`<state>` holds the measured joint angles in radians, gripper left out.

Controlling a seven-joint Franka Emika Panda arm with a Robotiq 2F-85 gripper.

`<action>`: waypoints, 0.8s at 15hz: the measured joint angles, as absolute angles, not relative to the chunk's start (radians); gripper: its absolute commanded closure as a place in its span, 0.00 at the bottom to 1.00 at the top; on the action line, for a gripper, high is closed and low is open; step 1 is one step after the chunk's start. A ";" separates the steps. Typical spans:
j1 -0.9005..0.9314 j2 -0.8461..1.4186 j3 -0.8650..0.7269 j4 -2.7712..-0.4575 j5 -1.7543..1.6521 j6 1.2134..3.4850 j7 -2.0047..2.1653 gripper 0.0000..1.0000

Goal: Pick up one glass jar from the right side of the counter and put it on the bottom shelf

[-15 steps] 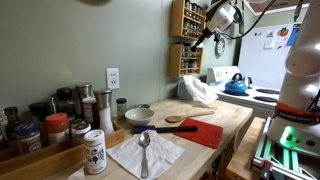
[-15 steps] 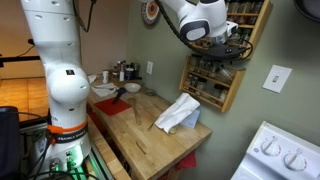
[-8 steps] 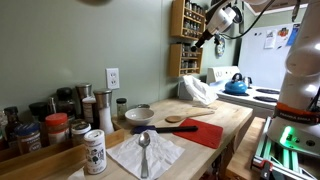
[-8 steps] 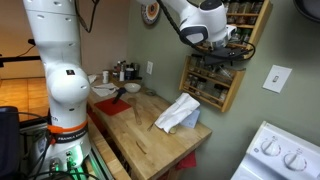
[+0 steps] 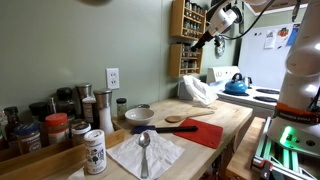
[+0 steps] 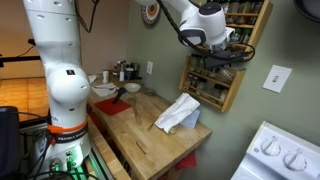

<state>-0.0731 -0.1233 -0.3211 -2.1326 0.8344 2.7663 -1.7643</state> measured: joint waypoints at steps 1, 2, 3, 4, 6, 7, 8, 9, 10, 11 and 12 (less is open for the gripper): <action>-0.070 -0.123 -0.321 -2.133 0.864 2.775 -1.792 0.07; -0.064 -0.123 -0.320 -2.133 0.898 2.788 -1.821 0.02; -0.059 -0.123 -0.320 -2.133 0.929 2.798 -1.849 0.02; -0.054 -0.123 -0.319 -2.133 0.957 2.805 -1.875 0.00; -0.047 -0.122 -0.319 -2.133 1.002 2.810 -1.924 0.00; -0.047 -0.120 -0.319 -2.133 1.019 2.811 -1.945 0.00; -0.047 -0.118 -0.320 -2.133 1.033 2.811 -1.964 0.00; -0.047 -0.116 -0.320 -2.133 1.043 2.811 -1.980 0.00; -0.047 -0.113 -0.321 -2.133 1.051 2.811 -1.995 0.02; -0.047 -0.110 -0.321 -2.133 1.055 2.812 -2.006 0.07; -0.047 -0.109 -0.321 -2.132 1.060 2.812 -2.015 0.13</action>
<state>-0.0471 -0.1087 -0.3209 -2.1324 1.0601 2.8118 -2.0147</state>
